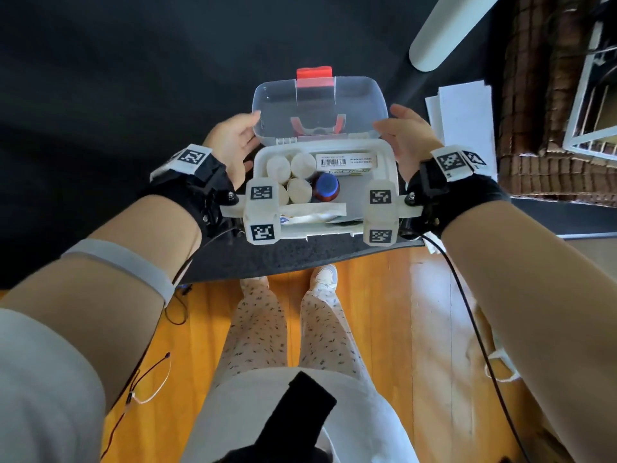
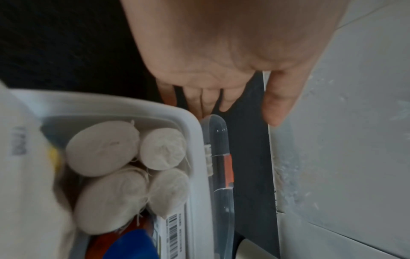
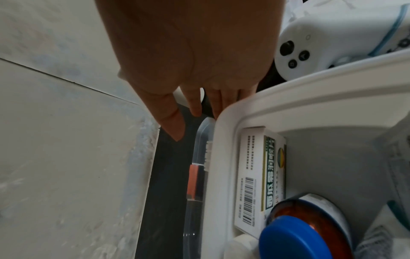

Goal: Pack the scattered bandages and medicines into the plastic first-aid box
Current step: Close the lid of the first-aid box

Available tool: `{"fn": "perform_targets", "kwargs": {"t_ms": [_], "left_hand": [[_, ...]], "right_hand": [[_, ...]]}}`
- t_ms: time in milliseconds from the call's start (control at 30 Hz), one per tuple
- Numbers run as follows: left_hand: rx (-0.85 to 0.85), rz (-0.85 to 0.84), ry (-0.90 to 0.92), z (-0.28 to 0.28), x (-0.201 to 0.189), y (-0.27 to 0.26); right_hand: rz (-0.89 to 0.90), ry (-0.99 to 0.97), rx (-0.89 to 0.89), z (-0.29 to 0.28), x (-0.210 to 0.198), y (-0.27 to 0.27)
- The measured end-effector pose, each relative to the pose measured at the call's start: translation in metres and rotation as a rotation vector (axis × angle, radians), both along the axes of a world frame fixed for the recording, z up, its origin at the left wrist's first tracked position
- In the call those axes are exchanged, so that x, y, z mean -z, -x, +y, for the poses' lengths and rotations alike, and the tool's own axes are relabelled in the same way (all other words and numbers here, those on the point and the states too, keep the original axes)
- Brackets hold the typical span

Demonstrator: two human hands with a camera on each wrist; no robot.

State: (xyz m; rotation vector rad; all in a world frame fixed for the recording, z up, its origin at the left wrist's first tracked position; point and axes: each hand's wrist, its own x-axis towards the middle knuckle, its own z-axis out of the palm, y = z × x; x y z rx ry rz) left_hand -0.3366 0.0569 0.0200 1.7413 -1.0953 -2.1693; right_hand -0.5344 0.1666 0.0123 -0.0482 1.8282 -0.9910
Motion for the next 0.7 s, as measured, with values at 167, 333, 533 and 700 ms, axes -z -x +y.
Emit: {"fn": "perform_targets", "kwargs": {"t_ms": [167,333,533,700], "left_hand": [[-0.042,0.014,0.019,-0.01,-0.009,0.004],[-0.083,0.082,0.071,-0.024,-0.02,0.01],[-0.053,0.106,0.083,-0.03,-0.03,0.004],[0.035,0.087,0.102,-0.018,-0.032,-0.009]], "right_hand": [[-0.01,0.027,-0.037,-0.011,-0.01,-0.002],[0.004,0.097,-0.01,-0.02,-0.032,-0.002],[0.068,0.159,0.029,-0.015,-0.04,-0.001],[0.076,0.207,0.052,0.003,-0.036,-0.006]]}}
